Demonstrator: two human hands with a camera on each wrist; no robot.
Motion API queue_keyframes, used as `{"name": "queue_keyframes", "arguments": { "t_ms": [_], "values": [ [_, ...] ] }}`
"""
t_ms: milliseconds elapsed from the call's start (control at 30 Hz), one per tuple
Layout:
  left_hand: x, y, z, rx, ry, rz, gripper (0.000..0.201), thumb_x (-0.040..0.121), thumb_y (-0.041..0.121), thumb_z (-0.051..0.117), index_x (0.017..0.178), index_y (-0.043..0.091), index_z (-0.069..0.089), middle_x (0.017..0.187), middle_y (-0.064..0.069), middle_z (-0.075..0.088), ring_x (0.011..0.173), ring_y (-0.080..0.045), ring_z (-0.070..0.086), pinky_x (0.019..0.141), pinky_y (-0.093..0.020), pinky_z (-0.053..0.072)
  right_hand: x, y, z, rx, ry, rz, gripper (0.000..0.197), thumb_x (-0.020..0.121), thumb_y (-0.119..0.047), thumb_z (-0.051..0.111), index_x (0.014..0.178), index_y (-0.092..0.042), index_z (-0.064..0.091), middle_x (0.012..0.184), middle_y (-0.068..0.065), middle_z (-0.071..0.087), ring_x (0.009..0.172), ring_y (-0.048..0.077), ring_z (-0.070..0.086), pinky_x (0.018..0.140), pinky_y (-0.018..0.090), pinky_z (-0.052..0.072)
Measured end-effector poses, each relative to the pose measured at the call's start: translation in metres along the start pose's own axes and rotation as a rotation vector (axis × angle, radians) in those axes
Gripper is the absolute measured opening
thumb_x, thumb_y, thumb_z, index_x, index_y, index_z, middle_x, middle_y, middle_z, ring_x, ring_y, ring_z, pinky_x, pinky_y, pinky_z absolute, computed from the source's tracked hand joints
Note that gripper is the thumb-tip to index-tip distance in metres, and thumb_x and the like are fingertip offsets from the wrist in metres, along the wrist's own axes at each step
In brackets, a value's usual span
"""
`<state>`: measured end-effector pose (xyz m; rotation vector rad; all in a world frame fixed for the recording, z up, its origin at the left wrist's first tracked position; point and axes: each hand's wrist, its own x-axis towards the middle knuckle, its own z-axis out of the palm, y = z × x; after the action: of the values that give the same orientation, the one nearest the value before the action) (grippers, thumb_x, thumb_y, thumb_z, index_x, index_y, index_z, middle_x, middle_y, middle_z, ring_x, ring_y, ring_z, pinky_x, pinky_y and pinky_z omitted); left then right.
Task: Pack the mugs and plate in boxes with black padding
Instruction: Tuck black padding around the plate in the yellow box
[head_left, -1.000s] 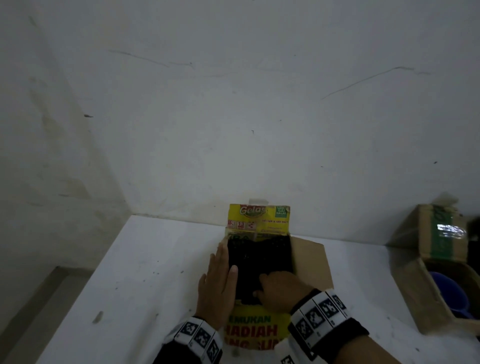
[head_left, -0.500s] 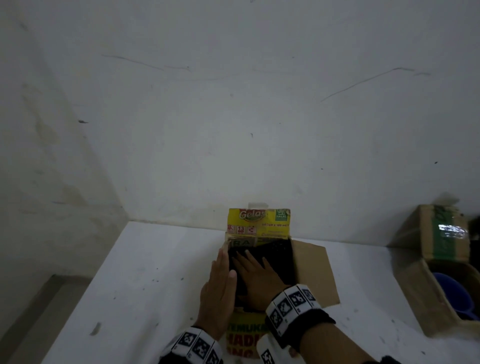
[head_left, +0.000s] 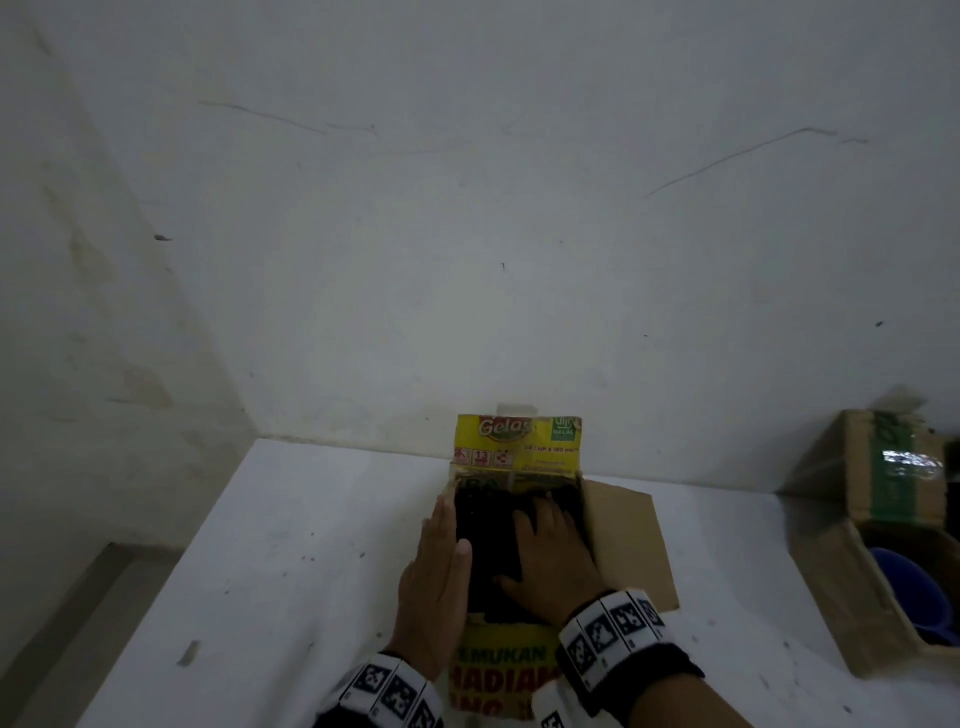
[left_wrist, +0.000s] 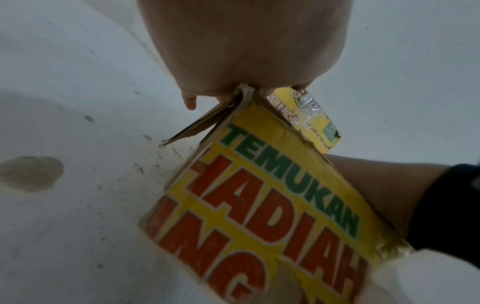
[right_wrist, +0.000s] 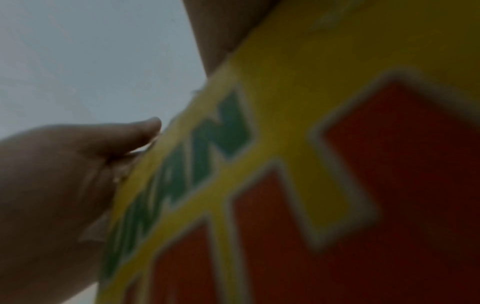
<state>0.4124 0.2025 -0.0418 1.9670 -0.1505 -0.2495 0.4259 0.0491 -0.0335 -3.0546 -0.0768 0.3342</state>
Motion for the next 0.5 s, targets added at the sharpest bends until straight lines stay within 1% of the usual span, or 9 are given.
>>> {"name": "queue_keyframes", "arguments": {
  "t_ms": [67, 133, 167, 233, 300, 367, 400, 467, 500],
  "values": [
    [-0.001, 0.003, -0.002, 0.0, -0.004, 0.001, 0.053, 0.079, 0.069, 0.013, 0.126, 0.057, -0.007, 0.142, 0.034, -0.009, 0.139, 0.003, -0.01, 0.118, -0.031, 0.0, 0.001, 0.0, -0.001, 0.03, -0.053, 0.003, 0.078, 0.084, -0.054, 0.054, 0.143, -0.013, 0.023, 0.151, 0.017, 0.016, 0.141, 0.034, 0.013, 0.116, 0.044, 0.016],
    [0.0, 0.001, -0.003, -0.02, -0.016, -0.011, 0.049, 0.084, 0.07, 0.016, 0.127, 0.058, -0.004, 0.144, 0.033, -0.008, 0.14, 0.002, -0.008, 0.119, -0.033, 0.0, 0.0, -0.001, -0.009, 0.098, -0.039, 0.005, 0.07, 0.085, -0.05, 0.055, 0.14, -0.015, 0.029, 0.145, 0.014, 0.027, 0.135, 0.032, 0.026, 0.11, 0.04, 0.029],
    [0.001, 0.0, -0.004, -0.052, -0.018, -0.016, 0.048, 0.086, 0.069, 0.019, 0.128, 0.061, -0.001, 0.146, 0.032, -0.006, 0.141, 0.001, -0.007, 0.12, -0.035, 0.0, -0.002, 0.0, -0.016, 0.16, 0.012, -0.001, 0.064, 0.086, -0.047, 0.055, 0.138, -0.016, 0.034, 0.14, 0.012, 0.033, 0.13, 0.029, 0.033, 0.105, 0.037, 0.036],
    [0.004, -0.006, -0.007, -0.143, 0.0, -0.021, 0.053, 0.081, 0.077, 0.023, 0.131, 0.066, 0.008, 0.152, 0.029, 0.001, 0.143, 0.0, -0.001, 0.12, -0.042, 0.006, -0.013, 0.006, -0.032, 0.277, 0.213, -0.038, 0.046, 0.087, -0.038, 0.053, 0.127, -0.017, 0.046, 0.128, 0.006, 0.044, 0.116, 0.024, 0.046, 0.094, 0.034, 0.043],
    [0.003, -0.007, -0.014, -0.163, 0.044, -0.075, 0.052, 0.084, 0.073, 0.027, 0.133, 0.062, 0.016, 0.154, 0.021, 0.008, 0.144, -0.005, 0.007, 0.119, -0.045, 0.012, -0.027, 0.02, -0.044, 0.278, 0.444, -0.038, 0.032, 0.08, -0.033, 0.054, 0.108, -0.017, 0.055, 0.109, 0.004, 0.054, 0.097, 0.023, 0.054, 0.08, 0.035, 0.048],
    [0.003, -0.011, -0.023, -0.178, 0.111, -0.179, 0.051, 0.095, 0.049, 0.035, 0.142, 0.044, 0.015, 0.155, 0.007, 0.016, 0.143, -0.016, 0.018, 0.117, -0.045, 0.019, -0.043, 0.043, -0.042, 0.266, 0.582, 0.079, 0.033, 0.073, -0.026, 0.061, 0.104, -0.015, 0.058, 0.105, 0.006, 0.057, 0.093, 0.028, 0.056, 0.076, 0.037, 0.048],
    [0.002, -0.013, -0.028, -0.207, 0.134, -0.262, 0.054, 0.097, 0.041, 0.037, 0.145, 0.037, 0.013, 0.155, 0.002, 0.019, 0.141, -0.022, 0.023, 0.115, -0.044, 0.024, -0.05, 0.055, -0.038, 0.355, 0.589, 0.186, 0.04, 0.073, -0.02, 0.065, 0.112, -0.013, 0.057, 0.112, 0.01, 0.056, 0.1, 0.032, 0.055, 0.08, 0.038, 0.047],
    [-0.001, -0.014, -0.035, -0.315, 0.145, -0.468, 0.053, 0.098, 0.04, 0.036, 0.146, 0.035, 0.014, 0.153, -0.003, 0.025, 0.136, -0.029, 0.032, 0.107, -0.047, 0.034, -0.064, 0.074, -0.03, 0.718, 0.49, 0.429, 0.053, 0.084, -0.019, 0.064, 0.132, -0.015, 0.043, 0.129, 0.016, 0.046, 0.115, 0.032, 0.047, 0.089, 0.037, 0.043],
    [-0.003, -0.014, -0.038, -0.362, 0.148, -0.545, 0.051, 0.098, 0.042, 0.035, 0.145, 0.035, 0.017, 0.15, -0.004, 0.03, 0.132, -0.032, 0.037, 0.102, -0.047, 0.038, -0.069, 0.08, -0.026, 0.907, 0.432, 0.498, 0.055, 0.088, -0.023, 0.062, 0.136, -0.019, 0.037, 0.131, 0.017, 0.045, 0.116, 0.03, 0.047, 0.089, 0.036, 0.042]
  ]
}}
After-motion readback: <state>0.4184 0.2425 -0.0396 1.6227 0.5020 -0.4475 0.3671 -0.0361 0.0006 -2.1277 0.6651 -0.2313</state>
